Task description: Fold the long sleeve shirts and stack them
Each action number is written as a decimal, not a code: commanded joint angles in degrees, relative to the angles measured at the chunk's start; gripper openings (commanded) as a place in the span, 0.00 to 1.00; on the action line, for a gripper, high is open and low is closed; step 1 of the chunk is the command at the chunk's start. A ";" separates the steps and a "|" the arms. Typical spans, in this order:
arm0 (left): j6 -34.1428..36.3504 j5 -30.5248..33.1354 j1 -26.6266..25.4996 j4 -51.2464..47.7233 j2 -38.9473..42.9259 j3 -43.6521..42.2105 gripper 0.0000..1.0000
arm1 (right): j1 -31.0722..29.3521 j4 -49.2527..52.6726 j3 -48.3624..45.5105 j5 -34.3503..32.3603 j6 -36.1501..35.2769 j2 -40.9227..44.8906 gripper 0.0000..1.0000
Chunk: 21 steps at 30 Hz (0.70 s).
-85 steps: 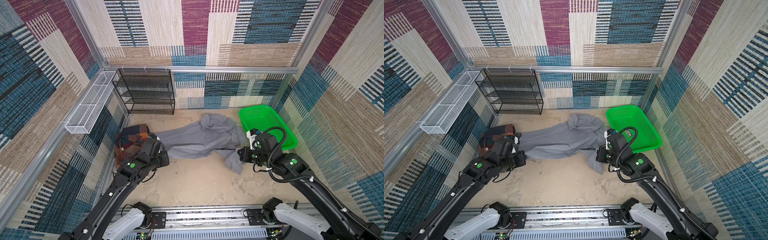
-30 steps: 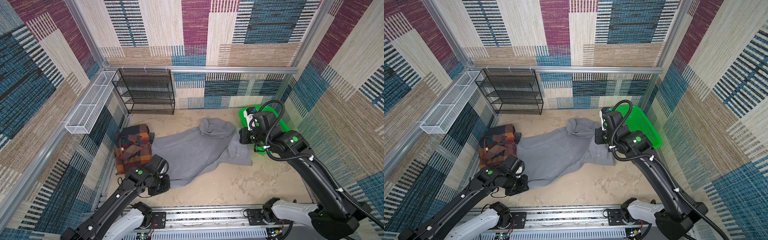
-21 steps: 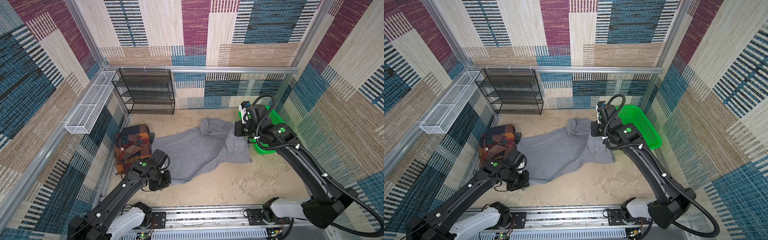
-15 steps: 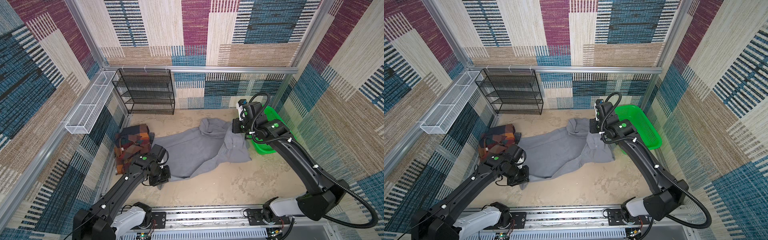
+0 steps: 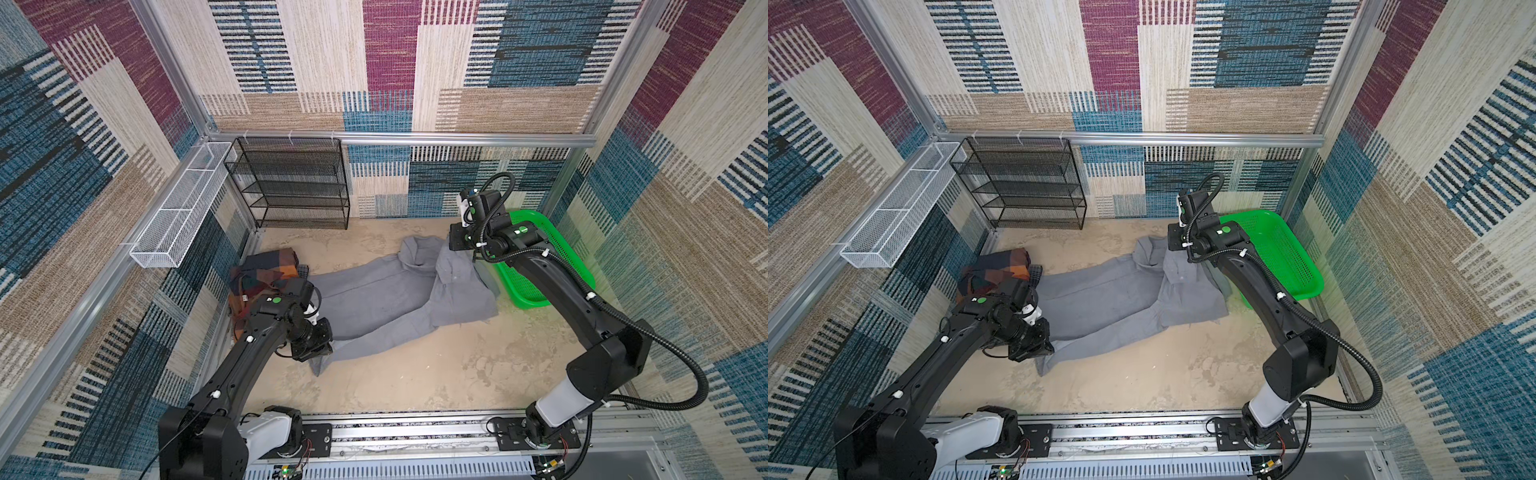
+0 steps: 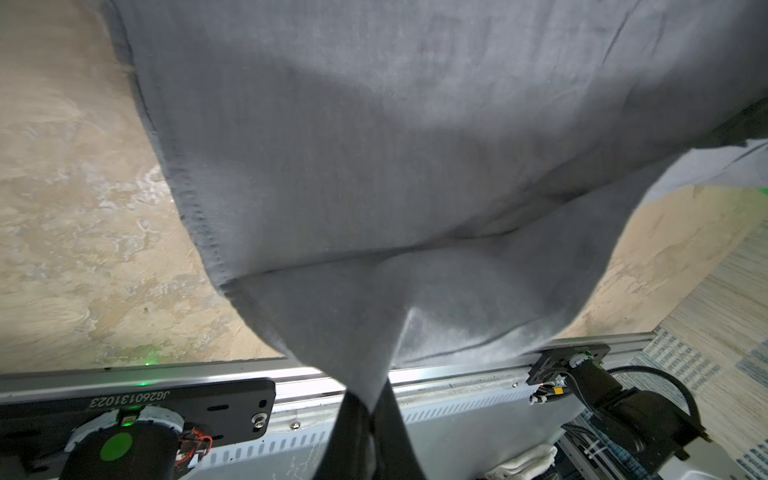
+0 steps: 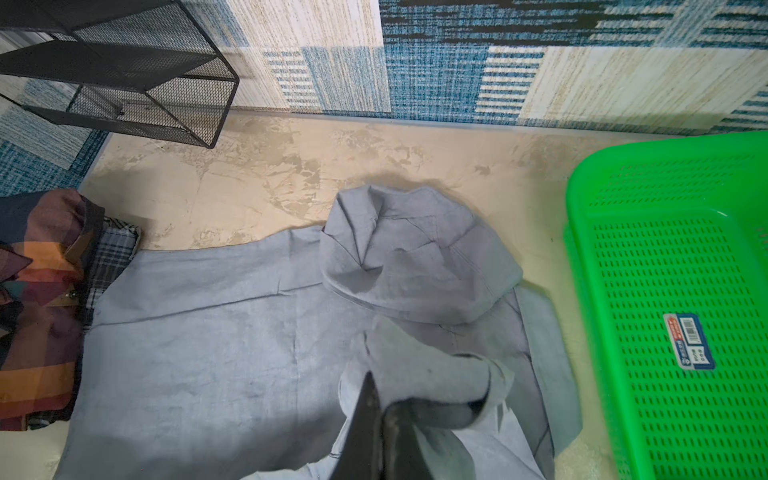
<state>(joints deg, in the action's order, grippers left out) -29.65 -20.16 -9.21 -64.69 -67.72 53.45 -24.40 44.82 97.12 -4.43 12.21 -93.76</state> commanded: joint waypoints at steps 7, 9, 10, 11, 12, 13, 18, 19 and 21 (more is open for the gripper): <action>5.92 -2.87 4.39 -4.16 -0.62 3.45 0.28 | -0.03 -4.12 3.82 3.35 0.87 -6.39 0.00; 6.01 -3.34 4.46 -4.47 -0.22 4.06 0.28 | -0.05 -4.55 4.63 3.65 0.72 -7.54 0.00; 5.94 -3.39 4.47 -4.49 0.03 4.04 0.28 | -0.07 -4.98 4.78 3.64 0.63 -7.88 0.00; 5.79 -3.47 4.47 -4.72 0.30 3.82 0.28 | -0.06 -5.14 5.27 3.09 0.62 -8.58 0.00; 5.67 -3.93 4.47 -4.67 0.85 3.30 0.28 | -0.05 -5.04 5.92 2.98 0.37 -9.55 0.00; 5.28 -4.41 4.47 -4.76 1.45 2.46 0.28 | -0.05 -4.92 6.46 3.15 0.21 -10.45 0.00; 2.52 -6.97 4.47 -3.79 5.32 -1.07 0.28 | -0.03 -5.09 7.40 3.28 -0.08 -13.99 0.00; 1.55 -7.36 4.39 -2.81 5.81 -2.12 0.28 | -0.08 -5.24 7.39 3.43 -0.08 -14.46 0.00; -0.06 -8.46 4.38 -0.04 6.52 -4.55 0.28 | -0.05 -5.53 7.31 3.76 -0.23 -15.05 0.00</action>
<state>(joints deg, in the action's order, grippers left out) -26.61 -26.02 -4.78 -67.68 -61.93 50.92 -24.40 41.78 103.96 -1.52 12.58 -108.25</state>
